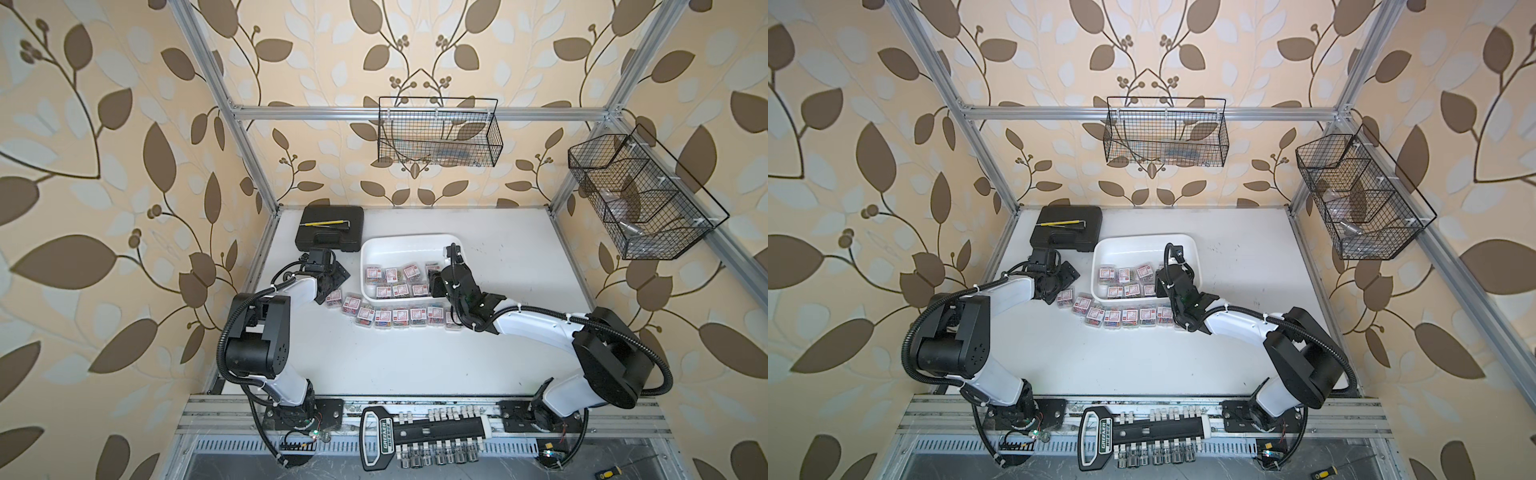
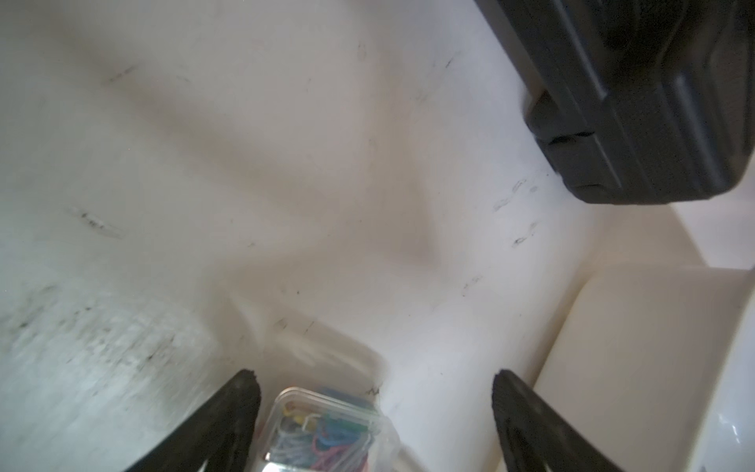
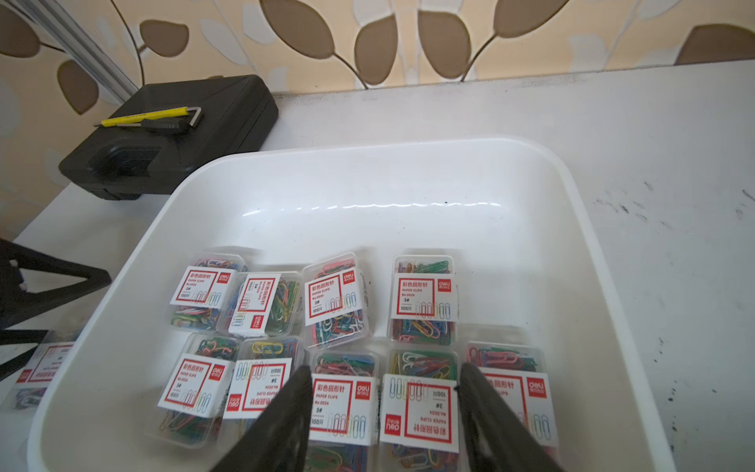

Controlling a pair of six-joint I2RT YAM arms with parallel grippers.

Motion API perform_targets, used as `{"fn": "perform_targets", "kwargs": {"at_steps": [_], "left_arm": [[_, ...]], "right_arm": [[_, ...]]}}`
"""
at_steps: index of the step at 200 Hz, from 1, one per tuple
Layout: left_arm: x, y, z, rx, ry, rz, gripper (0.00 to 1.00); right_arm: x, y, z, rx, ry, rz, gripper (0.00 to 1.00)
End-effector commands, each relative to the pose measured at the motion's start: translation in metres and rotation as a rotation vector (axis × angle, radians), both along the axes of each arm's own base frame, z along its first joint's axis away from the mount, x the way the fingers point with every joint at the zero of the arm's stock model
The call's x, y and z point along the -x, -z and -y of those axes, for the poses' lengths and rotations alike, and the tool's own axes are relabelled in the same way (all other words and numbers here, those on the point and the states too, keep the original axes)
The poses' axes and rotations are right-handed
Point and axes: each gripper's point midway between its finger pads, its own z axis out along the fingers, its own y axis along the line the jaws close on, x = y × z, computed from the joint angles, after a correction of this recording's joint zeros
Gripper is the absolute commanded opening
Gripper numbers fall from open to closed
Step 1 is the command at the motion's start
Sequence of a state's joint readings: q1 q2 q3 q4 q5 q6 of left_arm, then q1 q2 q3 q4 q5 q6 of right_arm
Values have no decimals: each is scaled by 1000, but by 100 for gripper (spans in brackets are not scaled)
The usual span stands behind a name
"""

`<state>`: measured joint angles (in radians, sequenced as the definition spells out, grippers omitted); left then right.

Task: Take the paper clips out of the storage box
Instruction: Pick up the boxed paper clips from the storage box.

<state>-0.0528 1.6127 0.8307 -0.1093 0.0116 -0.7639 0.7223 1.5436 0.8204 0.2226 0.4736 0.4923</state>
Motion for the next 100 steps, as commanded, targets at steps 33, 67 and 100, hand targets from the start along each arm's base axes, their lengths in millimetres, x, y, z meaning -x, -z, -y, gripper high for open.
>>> {"fn": "perform_targets", "kwargs": {"at_steps": [33, 67, 100], "left_arm": [[5, -11, 21, 8, 118, 17, 90], [14, -14, 25, 22, 139, 32, 91], [23, -16, 23, 14, 135, 28, 91]], "right_arm": [[-23, 21, 10, 7, 106, -103, 59], [-42, 33, 10, 12, 92, -152, 65], [-57, 38, 11, 59, 80, -174, 73]]}}
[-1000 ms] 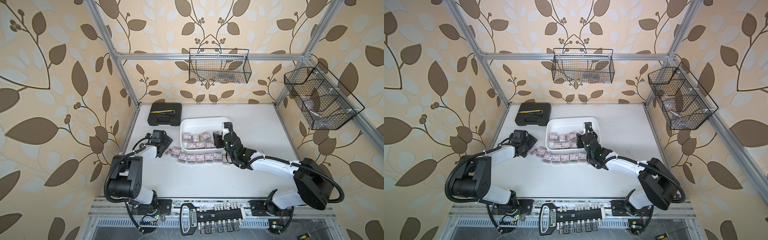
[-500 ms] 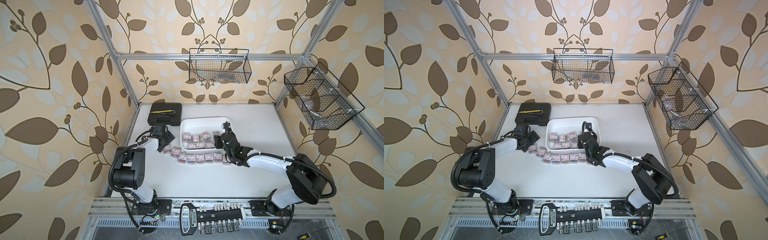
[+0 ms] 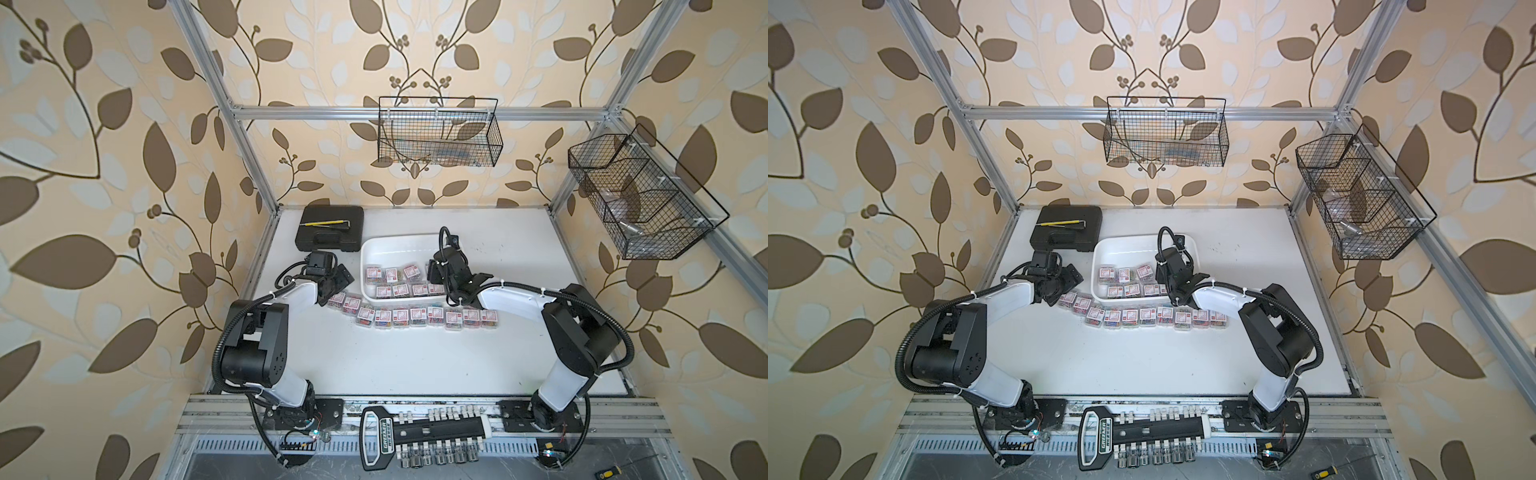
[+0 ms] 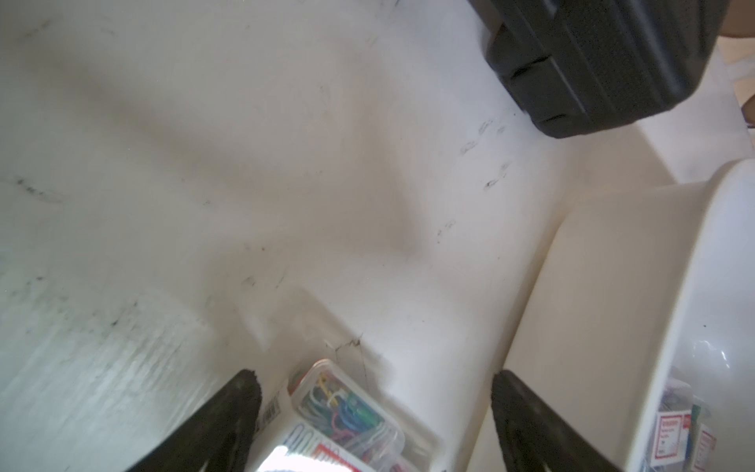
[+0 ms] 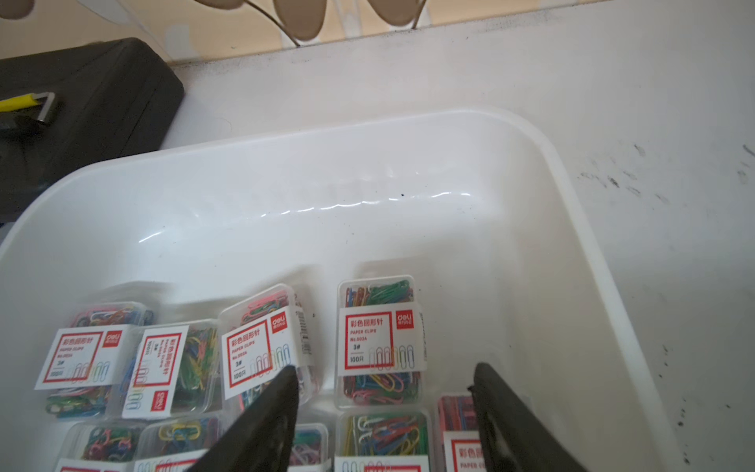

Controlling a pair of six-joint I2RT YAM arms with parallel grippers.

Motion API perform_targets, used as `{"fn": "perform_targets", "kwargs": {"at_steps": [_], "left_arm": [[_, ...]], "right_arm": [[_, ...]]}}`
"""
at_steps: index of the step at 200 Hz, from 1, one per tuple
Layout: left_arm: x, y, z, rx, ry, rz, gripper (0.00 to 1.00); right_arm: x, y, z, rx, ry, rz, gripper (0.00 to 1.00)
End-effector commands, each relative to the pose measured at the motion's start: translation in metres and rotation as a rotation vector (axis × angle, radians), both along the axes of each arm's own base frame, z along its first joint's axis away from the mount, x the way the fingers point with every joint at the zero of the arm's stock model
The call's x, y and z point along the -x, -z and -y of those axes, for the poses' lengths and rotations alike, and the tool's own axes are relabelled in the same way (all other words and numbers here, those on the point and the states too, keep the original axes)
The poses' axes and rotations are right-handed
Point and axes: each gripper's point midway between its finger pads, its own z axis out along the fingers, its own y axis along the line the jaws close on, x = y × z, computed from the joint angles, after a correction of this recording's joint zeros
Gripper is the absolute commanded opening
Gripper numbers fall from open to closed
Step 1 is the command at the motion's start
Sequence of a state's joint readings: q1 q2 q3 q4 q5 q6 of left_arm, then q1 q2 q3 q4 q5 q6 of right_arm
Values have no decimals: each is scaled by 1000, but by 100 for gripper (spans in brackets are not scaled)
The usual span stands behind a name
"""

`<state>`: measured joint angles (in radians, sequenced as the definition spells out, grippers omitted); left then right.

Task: Take the paper clips out of the storage box
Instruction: Pick up the boxed paper clips from the storage box.

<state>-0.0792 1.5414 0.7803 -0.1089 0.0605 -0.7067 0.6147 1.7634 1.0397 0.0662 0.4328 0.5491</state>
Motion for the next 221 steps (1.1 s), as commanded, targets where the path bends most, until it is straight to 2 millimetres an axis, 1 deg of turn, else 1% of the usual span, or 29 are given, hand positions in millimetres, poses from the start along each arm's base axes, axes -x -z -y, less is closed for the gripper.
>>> {"fn": "perform_targets", "kwargs": {"at_steps": [1, 18, 39, 67, 75, 78, 80, 82, 97, 131, 156, 182, 208, 221], "left_arm": [[10, -8, 5, 4, 33, 5, 91], [13, -10, 7, 18, 36, 13, 91], [14, -10, 14, 61, 52, 28, 91], [19, -8, 19, 90, 63, 28, 91], [21, -5, 19, 91, 62, 22, 91], [22, -4, 18, 91, 61, 18, 91], [21, -12, 18, 92, 60, 41, 91], [22, -13, 18, 93, 59, 46, 91], [26, -14, 17, 88, 54, 45, 91], [33, -13, 5, 31, 23, 18, 93], [39, -16, -3, -8, -6, 12, 94], [46, -27, -14, -58, -37, 21, 96], [55, -44, -29, -124, -76, 52, 98], [61, -54, -39, -168, -105, 75, 99]], "right_arm": [[-7, 2, -4, 26, -28, -32, 73], [-13, 7, -3, 47, -38, -50, 74], [-20, 15, -2, 77, -42, -80, 75], [-28, 31, -2, 92, -55, -131, 75], [-27, 41, 0, 108, -59, -159, 75], [-32, 35, -3, 100, -61, -148, 75], [-34, 35, -3, 102, -62, -148, 75], [-34, 36, -4, 105, -63, -152, 75], [-36, 43, -3, 127, -68, -172, 74], [-41, 53, -5, 146, -79, -208, 73], [-43, 61, -8, 149, -93, -234, 72], [-43, 70, -13, 148, -108, -261, 71], [-45, 77, -13, 154, -106, -287, 70], [-45, 79, -15, 150, -109, -292, 66]]}}
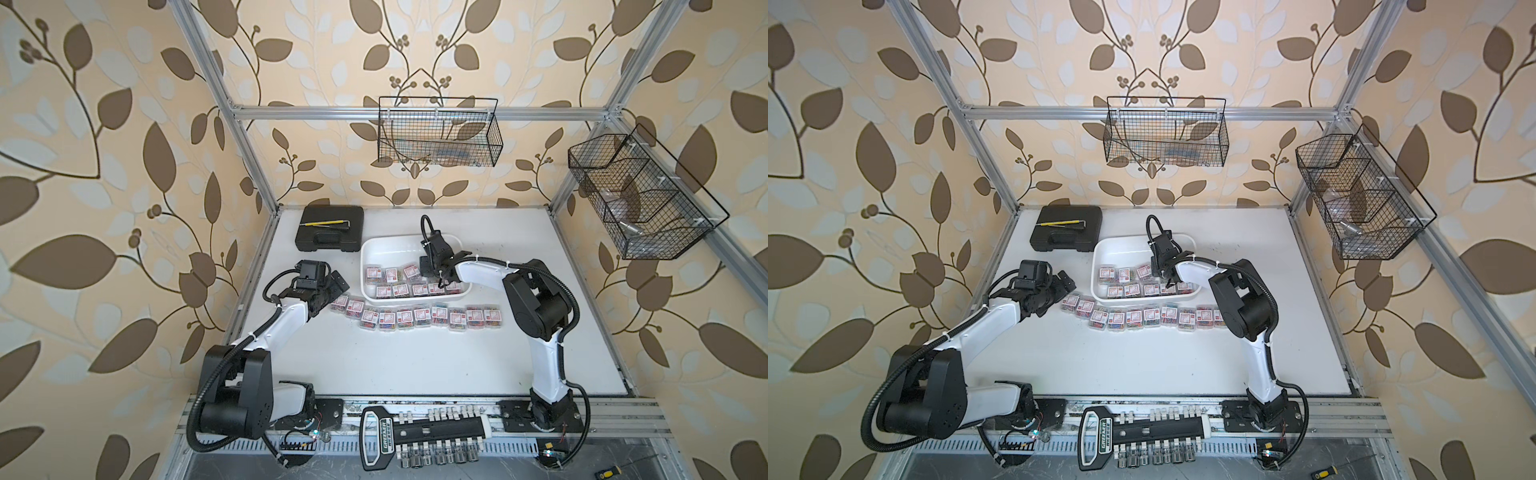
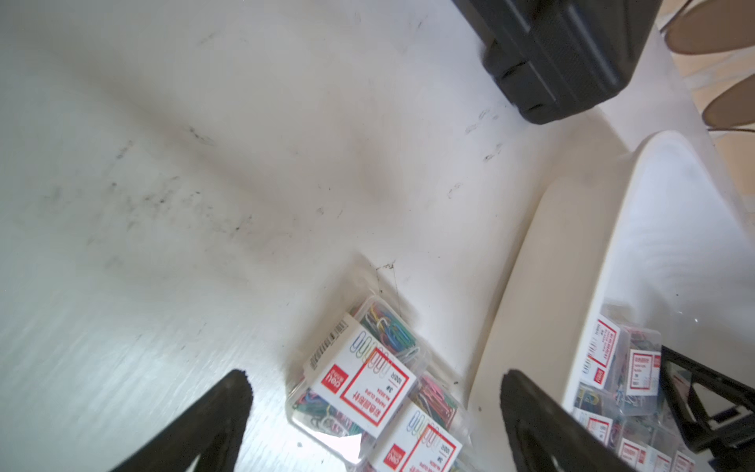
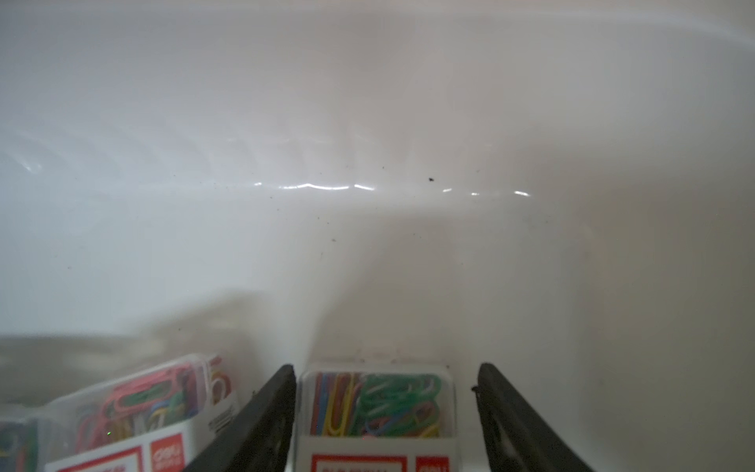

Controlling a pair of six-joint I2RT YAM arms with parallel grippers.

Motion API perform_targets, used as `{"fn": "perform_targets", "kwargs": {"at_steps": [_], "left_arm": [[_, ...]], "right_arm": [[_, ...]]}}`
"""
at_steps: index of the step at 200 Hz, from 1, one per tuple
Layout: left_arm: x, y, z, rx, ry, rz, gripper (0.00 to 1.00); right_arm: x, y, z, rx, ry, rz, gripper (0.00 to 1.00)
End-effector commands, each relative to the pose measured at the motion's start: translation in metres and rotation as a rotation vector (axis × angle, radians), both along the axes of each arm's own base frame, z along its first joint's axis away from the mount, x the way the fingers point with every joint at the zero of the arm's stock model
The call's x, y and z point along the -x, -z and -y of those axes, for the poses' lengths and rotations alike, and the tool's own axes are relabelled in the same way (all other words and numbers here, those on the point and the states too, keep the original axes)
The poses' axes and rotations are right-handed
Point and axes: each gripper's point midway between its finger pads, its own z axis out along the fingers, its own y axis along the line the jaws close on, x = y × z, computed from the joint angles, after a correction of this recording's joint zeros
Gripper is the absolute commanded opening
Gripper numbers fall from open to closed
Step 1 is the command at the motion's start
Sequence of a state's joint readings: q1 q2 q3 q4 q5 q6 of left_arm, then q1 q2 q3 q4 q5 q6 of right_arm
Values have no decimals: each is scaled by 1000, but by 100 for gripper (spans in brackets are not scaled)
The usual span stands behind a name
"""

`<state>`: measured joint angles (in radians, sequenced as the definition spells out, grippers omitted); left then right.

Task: Take the paper clips out of the storage box
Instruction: Pick up the boxed paper clips from the storage box.

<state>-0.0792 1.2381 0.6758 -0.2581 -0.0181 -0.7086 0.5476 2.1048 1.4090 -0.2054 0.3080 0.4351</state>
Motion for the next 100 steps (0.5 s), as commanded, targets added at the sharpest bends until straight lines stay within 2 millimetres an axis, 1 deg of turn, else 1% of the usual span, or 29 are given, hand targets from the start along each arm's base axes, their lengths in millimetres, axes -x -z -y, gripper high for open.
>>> {"fn": "perform_targets", "kwargs": {"at_steps": [1, 21, 35, 47, 55, 76, 94, 100], "left_arm": [[15, -16, -22, -113, -63, 22, 99], [26, -29, -41, -194, -123, 59, 99], [33, -35, -52, -248, -160, 82, 99], [37, -39, -59, -284, -177, 97, 99], [37, -40, -62, -303, -185, 107, 99], [33, -28, -61, -298, -189, 103, 99], [32, -14, -64, -307, -209, 59, 99], [31, -13, -65, -309, -214, 48, 99]], "right_arm": [[0, 9, -1, 12, -12, -42, 66], [-1, 8, -1, 9, -4, -40, 57], [-4, 1, -2, 0, 0, -27, 51], [-6, -10, -3, -7, -2, -11, 48], [-8, -23, -4, -13, -3, 9, 46], [-7, -63, -1, -16, 1, 72, 45], [2, -101, 10, -9, 16, 131, 44], [7, -112, 15, -9, 22, 150, 43]]}}
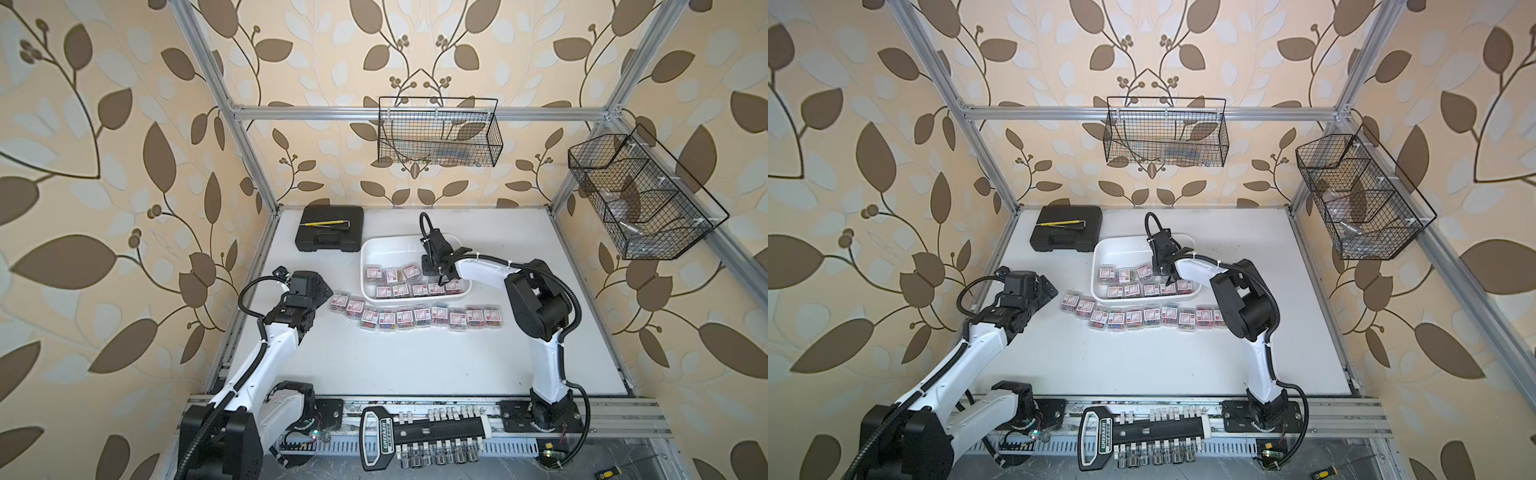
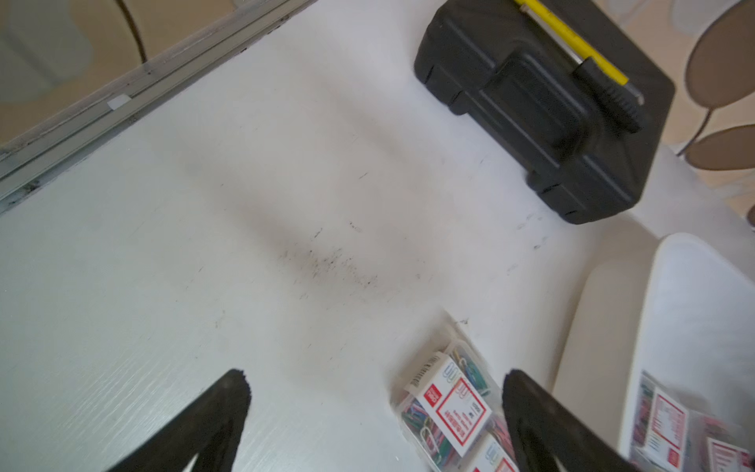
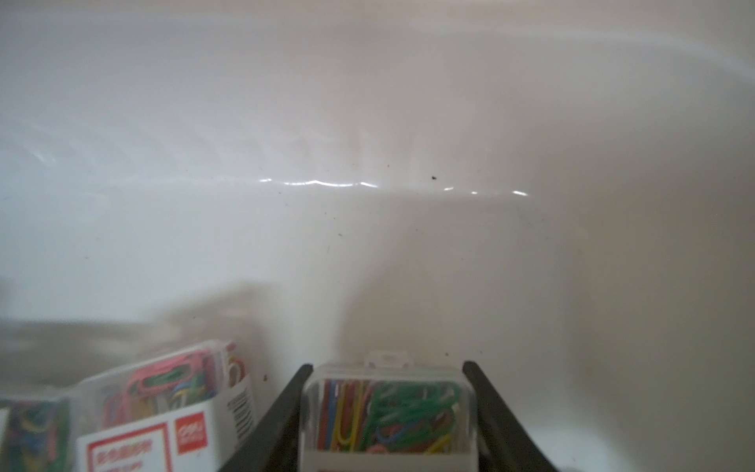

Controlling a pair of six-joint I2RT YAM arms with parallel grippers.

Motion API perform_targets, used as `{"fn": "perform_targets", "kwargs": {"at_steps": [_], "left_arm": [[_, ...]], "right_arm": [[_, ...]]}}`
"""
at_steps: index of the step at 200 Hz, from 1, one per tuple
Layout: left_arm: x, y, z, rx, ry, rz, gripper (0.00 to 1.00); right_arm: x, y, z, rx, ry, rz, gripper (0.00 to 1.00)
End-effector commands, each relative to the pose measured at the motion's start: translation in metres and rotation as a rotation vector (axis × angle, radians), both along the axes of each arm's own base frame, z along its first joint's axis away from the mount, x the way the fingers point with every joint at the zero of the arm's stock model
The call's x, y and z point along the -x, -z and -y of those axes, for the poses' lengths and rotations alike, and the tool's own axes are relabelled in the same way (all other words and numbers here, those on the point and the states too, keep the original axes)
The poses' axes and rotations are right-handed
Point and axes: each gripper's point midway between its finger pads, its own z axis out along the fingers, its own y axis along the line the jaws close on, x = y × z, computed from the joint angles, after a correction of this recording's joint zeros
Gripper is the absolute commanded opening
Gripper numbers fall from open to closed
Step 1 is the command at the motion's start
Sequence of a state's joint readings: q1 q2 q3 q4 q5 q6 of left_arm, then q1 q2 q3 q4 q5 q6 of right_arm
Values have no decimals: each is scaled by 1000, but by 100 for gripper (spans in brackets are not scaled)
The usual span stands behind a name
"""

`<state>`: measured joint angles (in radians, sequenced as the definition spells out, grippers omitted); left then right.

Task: Take the paper clips out of the storage box
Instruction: Pick up the boxed paper clips from the storage box, then place the boxed paper clips at the center of the board.

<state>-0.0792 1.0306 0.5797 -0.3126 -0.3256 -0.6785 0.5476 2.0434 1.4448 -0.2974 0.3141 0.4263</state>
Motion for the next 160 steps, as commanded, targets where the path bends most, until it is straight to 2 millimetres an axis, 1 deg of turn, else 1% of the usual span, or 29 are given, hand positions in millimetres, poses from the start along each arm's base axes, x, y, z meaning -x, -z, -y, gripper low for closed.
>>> {"fn": "perform_targets", "kwargs": {"at_steps": [1, 12, 20, 22, 30, 31, 40, 51, 54, 55, 72, 82, 103, 124, 129, 138, 160], "left_arm": [[-2, 7, -10, -56, -45, -25, 99], [-5, 7, -9, -58, -39, -26, 99], [-6, 7, -9, -61, -38, -22, 99], [-5, 8, -10, -61, -40, -22, 99], [-6, 8, -10, -61, -40, -19, 99], [-6, 8, -10, -60, -40, -18, 99], [-6, 8, -9, -59, -39, -14, 99], [-5, 8, -10, -61, -41, -11, 99], [-5, 7, -10, -62, -44, -9, 99], [-5, 7, -11, -62, -45, -8, 99], [-4, 7, -11, -64, -49, -5, 99], [-5, 7, -11, -62, -48, -5, 99], [-5, 8, -10, -59, -43, -8, 99], [-5, 8, -10, -60, -44, -5, 99], [-5, 8, -10, -60, -44, -6, 99], [-4, 8, -10, -60, -45, -4, 99], [-4, 8, -11, -60, -48, -2, 99]], "right_arm": [[5, -83, 14, -17, 26, 146, 43], [17, -101, 26, -24, 42, 183, 42], [27, -110, 36, -27, 59, 202, 42], [29, -115, 38, -31, 63, 214, 41], [41, -119, 52, -31, 89, 228, 41], [41, -123, 53, -37, 94, 237, 41], [57, -125, 69, -45, 125, 249, 41], [75, -123, 89, -53, 171, 261, 41], [80, -120, 95, -54, 185, 259, 41], [82, -122, 96, -58, 190, 264, 41], [111, -108, 131, -56, 278, 267, 39], [128, -96, 151, -58, 332, 256, 38], [159, -62, 191, -76, 449, 217, 38], [182, -31, 226, -107, 574, 172, 37], [184, -26, 230, -145, 599, 160, 36], [185, -21, 228, -207, 588, 152, 34], [198, -6, 247, -225, 704, 146, 34]]}}
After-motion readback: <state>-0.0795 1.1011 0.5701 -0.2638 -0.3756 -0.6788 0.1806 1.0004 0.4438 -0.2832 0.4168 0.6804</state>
